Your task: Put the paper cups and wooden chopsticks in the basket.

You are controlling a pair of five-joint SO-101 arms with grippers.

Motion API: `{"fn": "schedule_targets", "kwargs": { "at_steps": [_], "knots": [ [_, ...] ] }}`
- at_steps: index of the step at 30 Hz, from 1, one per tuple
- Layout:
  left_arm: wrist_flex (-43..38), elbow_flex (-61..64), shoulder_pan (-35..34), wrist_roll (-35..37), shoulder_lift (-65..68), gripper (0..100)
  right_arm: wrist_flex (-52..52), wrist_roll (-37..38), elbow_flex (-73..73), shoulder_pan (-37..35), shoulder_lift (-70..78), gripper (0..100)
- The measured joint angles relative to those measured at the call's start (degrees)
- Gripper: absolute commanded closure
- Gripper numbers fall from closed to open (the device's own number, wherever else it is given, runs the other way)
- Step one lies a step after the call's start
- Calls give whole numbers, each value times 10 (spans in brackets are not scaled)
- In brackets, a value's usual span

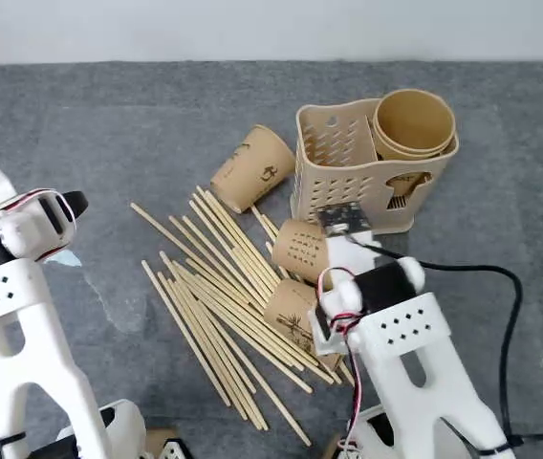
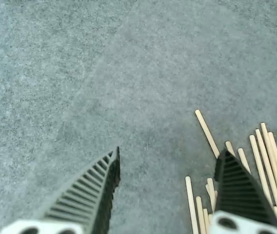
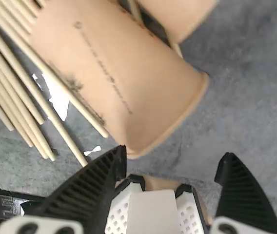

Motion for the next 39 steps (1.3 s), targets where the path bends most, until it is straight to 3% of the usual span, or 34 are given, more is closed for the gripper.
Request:
{"fn": "schedule_targets", "kwargs": {
  "at_steps": [5,12,19,32,39],
  "knots": [
    [0,0,0,0,0,706,-44,-21,0,-5,2,692],
    [0,2,0,0,0,706,-54,-23,0,-78,2,697],
    [0,2,0,0,0,706,-55,-25,0,-91,2,846],
    [0,2,0,-4,0,706,-16,-25,0,-48,2,740],
    [0,2,0,-4,0,706,-19,-25,0,-86,2,740]
  ]
}}
